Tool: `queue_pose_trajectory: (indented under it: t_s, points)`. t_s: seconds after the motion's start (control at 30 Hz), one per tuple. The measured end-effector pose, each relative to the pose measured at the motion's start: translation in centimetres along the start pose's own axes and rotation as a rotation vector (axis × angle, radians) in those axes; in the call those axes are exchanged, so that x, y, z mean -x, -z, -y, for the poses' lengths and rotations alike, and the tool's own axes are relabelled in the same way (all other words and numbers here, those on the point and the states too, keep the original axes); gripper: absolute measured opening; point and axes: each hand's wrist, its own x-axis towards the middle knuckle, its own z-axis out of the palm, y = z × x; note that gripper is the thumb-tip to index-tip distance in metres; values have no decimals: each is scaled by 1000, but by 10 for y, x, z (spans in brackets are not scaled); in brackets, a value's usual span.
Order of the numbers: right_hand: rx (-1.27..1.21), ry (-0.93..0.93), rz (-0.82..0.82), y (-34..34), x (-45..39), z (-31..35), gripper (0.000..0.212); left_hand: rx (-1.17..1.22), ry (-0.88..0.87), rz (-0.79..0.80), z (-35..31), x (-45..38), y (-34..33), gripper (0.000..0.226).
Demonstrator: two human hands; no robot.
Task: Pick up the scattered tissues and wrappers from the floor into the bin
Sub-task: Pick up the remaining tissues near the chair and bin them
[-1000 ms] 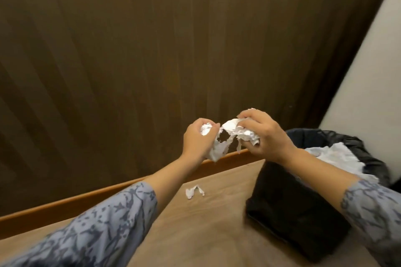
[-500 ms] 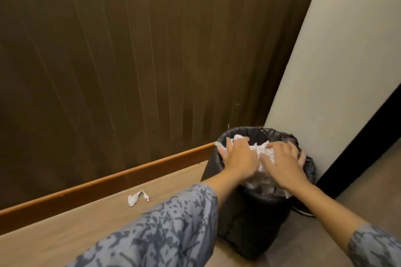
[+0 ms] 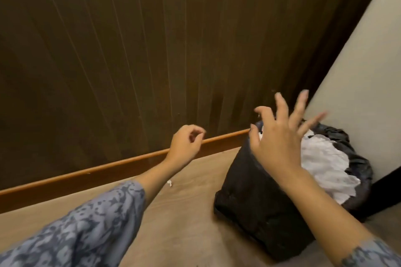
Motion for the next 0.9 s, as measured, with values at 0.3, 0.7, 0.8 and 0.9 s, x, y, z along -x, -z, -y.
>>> queue_pose_trajectory:
  t_s: [0.3, 0.7, 0.8, 0.9]
  points:
    - [-553, 21, 639, -122, 72, 91, 15, -238, 417, 82, 172, 56, -12, 19]
    - [-234, -569, 712, -248, 50, 72, 42, -559, 187, 314, 232, 86, -62, 86]
    - [-267, -844, 723, -253, 33, 58, 36, -527, 219, 350, 233, 81, -59, 84]
    - [-256, -990, 802, -256, 37, 45, 47, -493, 247, 334, 229, 81, -57, 70]
